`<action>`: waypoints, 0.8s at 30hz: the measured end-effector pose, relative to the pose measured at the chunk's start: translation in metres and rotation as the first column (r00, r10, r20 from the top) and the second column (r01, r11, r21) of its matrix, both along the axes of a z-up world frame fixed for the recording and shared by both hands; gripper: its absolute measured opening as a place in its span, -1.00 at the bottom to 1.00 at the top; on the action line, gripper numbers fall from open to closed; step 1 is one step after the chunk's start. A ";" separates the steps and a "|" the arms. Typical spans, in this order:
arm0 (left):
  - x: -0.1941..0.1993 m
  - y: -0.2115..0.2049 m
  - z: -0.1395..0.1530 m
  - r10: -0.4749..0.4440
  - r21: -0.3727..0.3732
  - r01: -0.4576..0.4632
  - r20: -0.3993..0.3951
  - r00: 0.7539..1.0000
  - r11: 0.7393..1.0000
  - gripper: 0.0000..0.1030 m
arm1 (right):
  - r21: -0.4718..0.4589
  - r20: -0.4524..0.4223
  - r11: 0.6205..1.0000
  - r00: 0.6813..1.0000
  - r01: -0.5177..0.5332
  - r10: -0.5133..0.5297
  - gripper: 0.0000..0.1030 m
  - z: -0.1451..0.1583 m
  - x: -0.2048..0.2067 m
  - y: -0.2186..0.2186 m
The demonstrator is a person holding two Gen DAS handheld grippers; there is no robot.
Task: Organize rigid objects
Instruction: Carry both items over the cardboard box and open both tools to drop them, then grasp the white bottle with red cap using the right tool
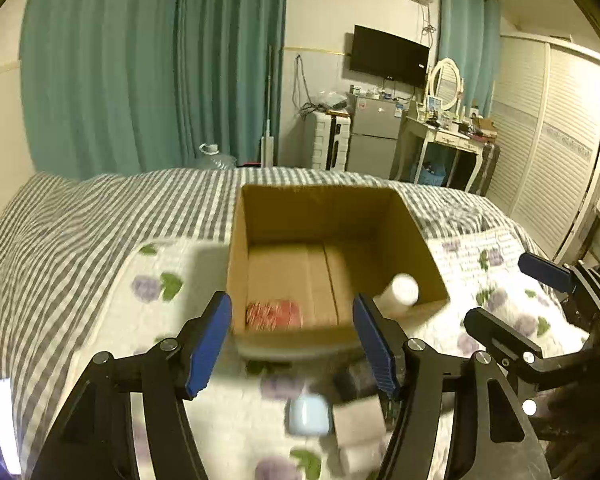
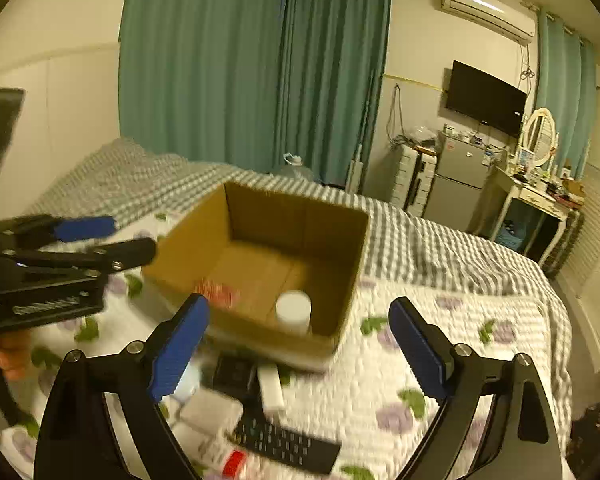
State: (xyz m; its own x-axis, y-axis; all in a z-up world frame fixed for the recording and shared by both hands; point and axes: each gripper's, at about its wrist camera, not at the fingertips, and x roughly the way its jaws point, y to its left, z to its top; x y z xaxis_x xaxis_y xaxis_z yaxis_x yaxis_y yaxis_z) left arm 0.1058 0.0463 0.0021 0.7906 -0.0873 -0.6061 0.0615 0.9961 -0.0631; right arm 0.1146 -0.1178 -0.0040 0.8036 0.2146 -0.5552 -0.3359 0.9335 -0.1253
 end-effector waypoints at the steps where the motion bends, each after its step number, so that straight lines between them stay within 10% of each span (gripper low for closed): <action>1: -0.009 0.002 -0.005 0.003 -0.002 -0.003 -0.010 1.000 1.000 0.30 | -0.009 -0.005 1.000 1.000 0.007 -0.007 0.88 -0.004 -0.006 0.001; 12: -0.053 0.009 -0.091 0.072 0.071 -0.060 -0.176 0.982 0.996 0.31 | -0.069 -0.243 0.996 0.968 0.053 -0.068 0.88 -0.094 -0.031 0.015; 24: -0.055 0.019 -0.103 0.114 0.063 -0.103 -0.204 0.972 0.993 0.31 | -0.064 -0.363 0.998 0.931 0.017 -0.039 0.88 -0.144 -0.034 0.050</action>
State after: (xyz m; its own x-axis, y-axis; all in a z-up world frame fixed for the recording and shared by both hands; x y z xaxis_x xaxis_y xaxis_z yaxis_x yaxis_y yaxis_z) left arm 0.0507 0.0651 -0.1011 0.6503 0.0280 -0.7592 -0.0562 0.9984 -0.0114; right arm 0.0802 -0.0677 -0.1482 0.5494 0.1534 -0.8214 -0.3427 0.9379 -0.0541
